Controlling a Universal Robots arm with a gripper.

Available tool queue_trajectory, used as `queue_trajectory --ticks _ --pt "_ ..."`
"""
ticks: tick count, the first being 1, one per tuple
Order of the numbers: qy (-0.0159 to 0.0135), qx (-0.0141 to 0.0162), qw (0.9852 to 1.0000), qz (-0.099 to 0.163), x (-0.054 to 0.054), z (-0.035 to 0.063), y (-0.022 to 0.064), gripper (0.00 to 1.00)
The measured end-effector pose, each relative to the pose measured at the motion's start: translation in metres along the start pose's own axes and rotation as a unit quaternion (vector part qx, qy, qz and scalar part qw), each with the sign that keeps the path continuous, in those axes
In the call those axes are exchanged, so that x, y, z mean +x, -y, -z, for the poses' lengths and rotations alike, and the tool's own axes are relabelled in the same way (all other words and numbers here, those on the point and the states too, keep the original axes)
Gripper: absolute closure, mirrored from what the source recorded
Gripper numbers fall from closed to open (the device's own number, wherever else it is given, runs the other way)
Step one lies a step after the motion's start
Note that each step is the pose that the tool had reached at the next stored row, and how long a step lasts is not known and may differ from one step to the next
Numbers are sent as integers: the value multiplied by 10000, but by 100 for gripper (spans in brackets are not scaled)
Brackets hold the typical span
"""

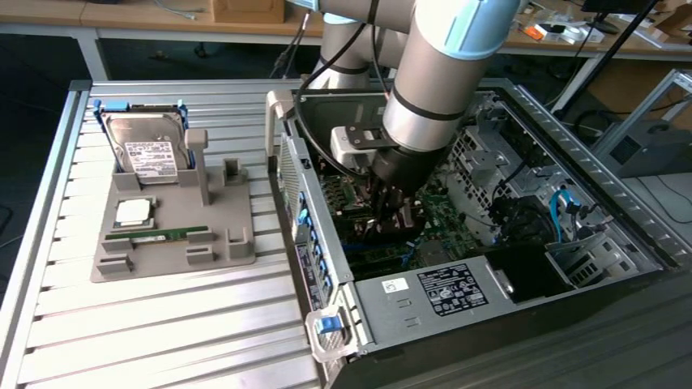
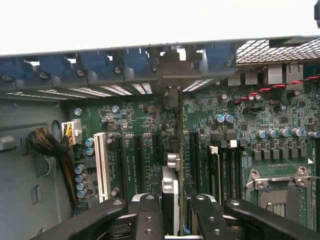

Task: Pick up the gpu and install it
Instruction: 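Insert the gpu into the slot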

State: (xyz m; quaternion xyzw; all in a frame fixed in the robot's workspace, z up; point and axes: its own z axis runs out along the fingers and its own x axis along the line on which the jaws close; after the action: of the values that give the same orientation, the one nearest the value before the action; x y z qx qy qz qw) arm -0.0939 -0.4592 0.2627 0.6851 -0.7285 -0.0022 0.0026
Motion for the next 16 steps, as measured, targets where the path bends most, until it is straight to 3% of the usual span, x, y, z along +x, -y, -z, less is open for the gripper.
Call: queue_trajectory --ticks 16 --pt "-1 -2 10000 0 -11 -26 -79 73"
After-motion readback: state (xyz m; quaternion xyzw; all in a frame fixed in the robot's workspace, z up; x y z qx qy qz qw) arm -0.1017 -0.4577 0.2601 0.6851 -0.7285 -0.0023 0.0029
